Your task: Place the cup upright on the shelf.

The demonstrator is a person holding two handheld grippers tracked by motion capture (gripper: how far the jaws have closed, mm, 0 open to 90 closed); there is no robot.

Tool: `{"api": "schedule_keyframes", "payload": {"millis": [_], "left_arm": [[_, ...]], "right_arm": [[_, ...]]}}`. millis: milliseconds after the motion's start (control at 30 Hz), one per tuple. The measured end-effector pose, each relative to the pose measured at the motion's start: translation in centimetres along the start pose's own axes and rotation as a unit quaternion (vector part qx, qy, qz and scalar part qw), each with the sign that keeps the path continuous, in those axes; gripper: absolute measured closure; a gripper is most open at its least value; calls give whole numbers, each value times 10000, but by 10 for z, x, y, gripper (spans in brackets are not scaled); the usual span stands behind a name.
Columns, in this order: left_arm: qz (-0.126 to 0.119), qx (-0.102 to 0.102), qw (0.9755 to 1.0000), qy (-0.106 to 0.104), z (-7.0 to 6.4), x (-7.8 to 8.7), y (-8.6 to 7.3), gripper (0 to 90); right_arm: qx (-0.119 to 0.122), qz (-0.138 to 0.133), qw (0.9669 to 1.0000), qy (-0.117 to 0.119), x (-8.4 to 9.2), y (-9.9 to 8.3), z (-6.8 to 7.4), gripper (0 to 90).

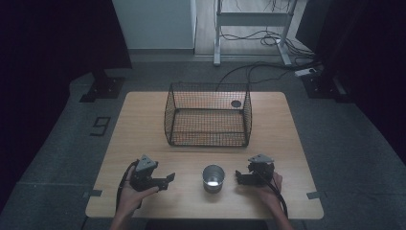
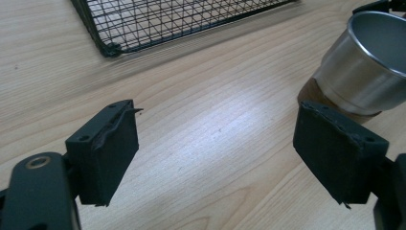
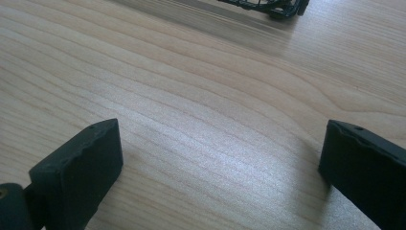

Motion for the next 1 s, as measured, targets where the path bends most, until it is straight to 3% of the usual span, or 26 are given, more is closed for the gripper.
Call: {"api": "schedule_keyframes", "payload": {"millis": [200, 300, 533, 700, 1000], "left_arm": [[13, 7, 10000, 5, 2, 0, -1, 154], [-40, 17, 10000, -36, 0, 2, 0, 152], [-45, 22, 10000, -60, 0, 1, 0, 151], [-22, 35, 10000, -61, -1, -1, 0, 152], [26, -9, 10000, -90, -4, -4, -1, 152]], "right_arm": [[-1, -25, 10000, 3, 0, 0, -1, 33], [-47, -132, 9999, -100, 3, 1, -2, 97], [-57, -319, 9993, -184, 9, 4, -5, 117], [-326, -640, 9974, -46, 25, 15, -9, 132], [-298, -1012, 9943, 181, 47, 34, 2, 137]]}}
Point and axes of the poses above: each handheld gripper's, and its own axes: x roughly backward along the jaws, y roughly out of its top, z roughly to its left, the point moved 6 cm from there along -x, roughly forward along the jaws, and after that the axes turned 5 degrees about -z, right-handed, at the moved point
